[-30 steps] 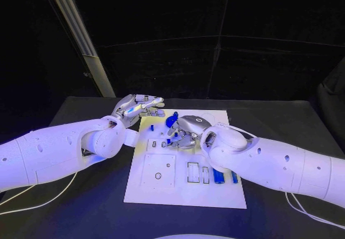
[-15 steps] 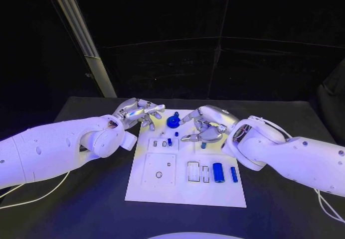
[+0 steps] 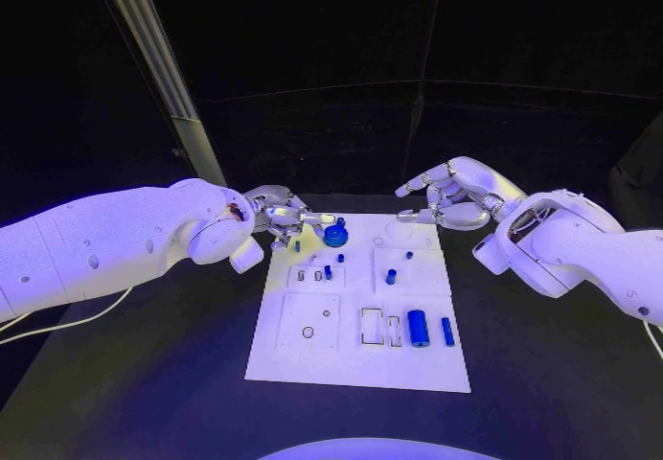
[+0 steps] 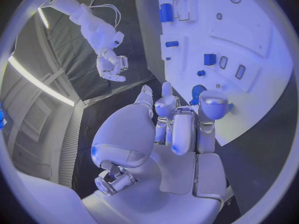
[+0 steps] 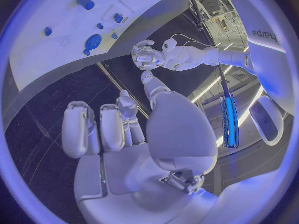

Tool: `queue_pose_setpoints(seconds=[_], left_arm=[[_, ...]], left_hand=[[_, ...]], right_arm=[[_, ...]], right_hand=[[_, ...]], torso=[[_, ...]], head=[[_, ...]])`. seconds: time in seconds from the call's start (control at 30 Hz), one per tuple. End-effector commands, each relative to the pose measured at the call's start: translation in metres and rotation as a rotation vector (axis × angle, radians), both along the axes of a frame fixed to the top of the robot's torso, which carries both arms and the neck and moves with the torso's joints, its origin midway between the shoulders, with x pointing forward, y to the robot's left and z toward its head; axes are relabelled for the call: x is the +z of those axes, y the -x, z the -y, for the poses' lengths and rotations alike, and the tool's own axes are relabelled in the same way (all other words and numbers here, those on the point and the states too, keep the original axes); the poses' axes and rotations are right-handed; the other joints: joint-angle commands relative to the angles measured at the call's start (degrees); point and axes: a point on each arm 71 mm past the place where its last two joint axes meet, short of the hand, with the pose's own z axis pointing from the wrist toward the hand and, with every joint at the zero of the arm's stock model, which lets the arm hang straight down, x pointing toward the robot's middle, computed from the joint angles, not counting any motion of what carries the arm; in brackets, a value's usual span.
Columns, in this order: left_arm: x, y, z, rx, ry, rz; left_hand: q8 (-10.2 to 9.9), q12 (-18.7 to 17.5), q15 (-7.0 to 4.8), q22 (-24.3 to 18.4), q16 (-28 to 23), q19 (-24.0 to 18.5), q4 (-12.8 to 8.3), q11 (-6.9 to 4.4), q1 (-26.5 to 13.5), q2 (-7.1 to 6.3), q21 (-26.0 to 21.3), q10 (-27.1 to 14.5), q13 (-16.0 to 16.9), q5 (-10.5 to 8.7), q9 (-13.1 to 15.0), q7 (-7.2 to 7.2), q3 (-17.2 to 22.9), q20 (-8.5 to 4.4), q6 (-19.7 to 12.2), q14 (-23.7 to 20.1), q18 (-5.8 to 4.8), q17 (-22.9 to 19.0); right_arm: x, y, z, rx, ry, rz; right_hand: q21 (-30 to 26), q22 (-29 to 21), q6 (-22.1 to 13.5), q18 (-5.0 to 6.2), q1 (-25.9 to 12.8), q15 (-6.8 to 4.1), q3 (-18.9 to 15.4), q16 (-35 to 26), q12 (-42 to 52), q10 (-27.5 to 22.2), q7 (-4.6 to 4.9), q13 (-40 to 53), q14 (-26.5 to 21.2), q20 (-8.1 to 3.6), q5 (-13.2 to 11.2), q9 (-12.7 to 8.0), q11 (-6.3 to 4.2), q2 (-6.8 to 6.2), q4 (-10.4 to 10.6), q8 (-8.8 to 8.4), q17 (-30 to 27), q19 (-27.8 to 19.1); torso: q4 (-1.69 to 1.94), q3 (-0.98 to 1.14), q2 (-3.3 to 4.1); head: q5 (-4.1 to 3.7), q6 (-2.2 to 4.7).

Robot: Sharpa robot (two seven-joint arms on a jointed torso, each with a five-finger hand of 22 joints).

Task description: Assemble the parts on the task board

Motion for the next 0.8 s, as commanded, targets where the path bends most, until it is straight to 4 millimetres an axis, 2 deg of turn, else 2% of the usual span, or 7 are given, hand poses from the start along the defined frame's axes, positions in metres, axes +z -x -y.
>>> queue_pose_setpoints(seconds=[0.03,0.1,0.17,0.2,0.33,0.57,0.8], left_arm=[[-0.011,-0.003,-0.002,-0.056,-0.326,-0.084],[-0.013,-0.007,0.003,-0.06,-0.374,-0.088],[-0.016,-0.011,0.009,-0.064,-0.414,-0.092],[-0.017,-0.012,0.013,-0.066,-0.43,-0.096],[-0.022,-0.017,0.023,-0.076,-0.475,-0.106],[-0.03,-0.024,0.035,-0.092,-0.531,-0.129],[-0.034,-0.027,0.046,-0.127,-0.574,-0.14]], left_hand=[[2.0,5.8,-0.39,5.2,2.6,1.7,1.0,-0.1,-0.9,0.16,3.5,1.8,6.2,-0.08,3.8,-0.49,-1.8,-0.03,-0.6,4.1,-1.36,6.1],[3.2,9.1,-0.48,8.5,4.3,2.8,1.7,-0.47,-1.2,0.29,5.6,3.1,9.6,-0.12,5.9,-0.68,-2.7,-0.21,-0.8,4.6,-1.84,8.2],[5.5,11.0,-0.81,10.9,5.1,2.9,2.8,-0.49,-0.7,0.77,7.4,3.2,12.0,-0.16,10.6,-1.15,-4.4,-0.33,-2.4,4.7,-2.19,9.2],[6.1,11.5,-0.75,11.8,5.4,3.1,3.2,-0.5,-0.6,0.91,7.9,3.4,12.7,-0.13,12.1,-1.17,-4.9,-0.45,-2.9,4.8,-2.24,9.6],[7.3,12.9,-0.89,14.2,6.3,3.7,4.0,-0.75,-0.3,1.31,9.4,4.0,14.4,-0.16,15.0,-1.24,-6.0,-0.43,-3.5,5.0,-2.63,10.8],[7.8,13.3,-0.88,15.3,6.7,4.0,4.4,-0.86,0.1,1.69,10.0,4.1,15.0,-0.2,16.9,-1.28,-6.6,-0.51,-4.0,5.1,-2.77,11.3],[7.8,13.2,-0.86,15.4,6.6,3.8,4.6,-0.81,0.2,1.49,10.1,4.0,15.1,-0.21,17.8,-1.2,-7.1,-0.5,-4.5,5.1,-2.75,11.2]], right_arm=[[0.001,-0.004,0.005,-0.019,-0.061,-0.036],[0.001,-0.006,0.007,-0.023,-0.051,-0.033],[0.001,-0.007,0.008,-0.026,-0.039,-0.03],[0.001,-0.008,0.008,-0.027,-0.035,-0.03],[0.0,-0.009,0.009,-0.033,-0.026,-0.03],[-0.001,-0.011,0.01,-0.045,-0.016,-0.035],[-0.001,-0.012,0.011,-0.053,-0.01,-0.041]], right_hand=[[-0.5,-0.2,0.5,0.51,0.4,-0.03,0.1,-0.3,-0.2,-0.1,0.04,-0.2,0.5,-0.05,-0.1,0.1,-0.01,0.32,-0.2,-0.13,-0.2,-0.4],[-0.6,-0.4,0.5,0.55,0.5,-0.04,0.1,-0.4,-0.4,-0.1,0.04,-0.4,0.5,-0.06,-0.1,0.1,-0.02,0.36,-0.3,-0.16,-0.3,-0.5],[-0.7,-0.4,0.5,0.56,0.6,-0.04,0.1,-0.5,-0.5,-0.2,0.03,-0.5,0.5,-0.07,-0.1,0.1,-0.02,0.35,-0.4,-0.19,-0.3,-0.5],[-0.7,-0.5,0.5,0.57,0.6,-0.05,0.0,-0.5,-0.5,-0.2,0.03,-0.5,0.5,-0.07,-0.1,0.1,-0.02,0.34,-0.4,-0.2,-0.4,-0.5],[-0.7,-0.5,0.5,0.57,0.6,-0.05,0.0,-0.5,-0.4,-0.1,0.03,-0.4,0.5,-0.08,-0.1,0.1,-0.02,0.34,-0.4,-0.2,-0.4,-0.5],[-0.8,-0.7,0.5,0.6,0.6,-0.05,0.0,-0.6,-0.5,-0.1,0.02,-0.5,0.5,-0.08,-0.1,0.1,-0.03,0.34,-0.4,-0.2,-0.4,-0.6],[-1.0,-0.9,0.5,0.65,0.5,-0.05,0.0,-0.7,-0.6,-0.1,0.02,-0.6,0.5,-0.08,0.0,0.1,-0.03,0.4,-0.4,-0.21,-0.5,-0.7]], torso=[[-0.05,0.26,-1.09],[-0.01,0.29,-1.28],[-0.01,0.32,-1.42],[-0.02,0.35,-1.52],[-0.05,0.42,-1.65],[-0.12,0.33,-1.58],[-0.16,0.35,-1.52]], head=[[0.12,-0.43],[0.11,-0.54],[0.17,-0.67],[0.22,-0.82],[0.36,-0.99],[0.49,-1.2],[0.42,-1.21]])
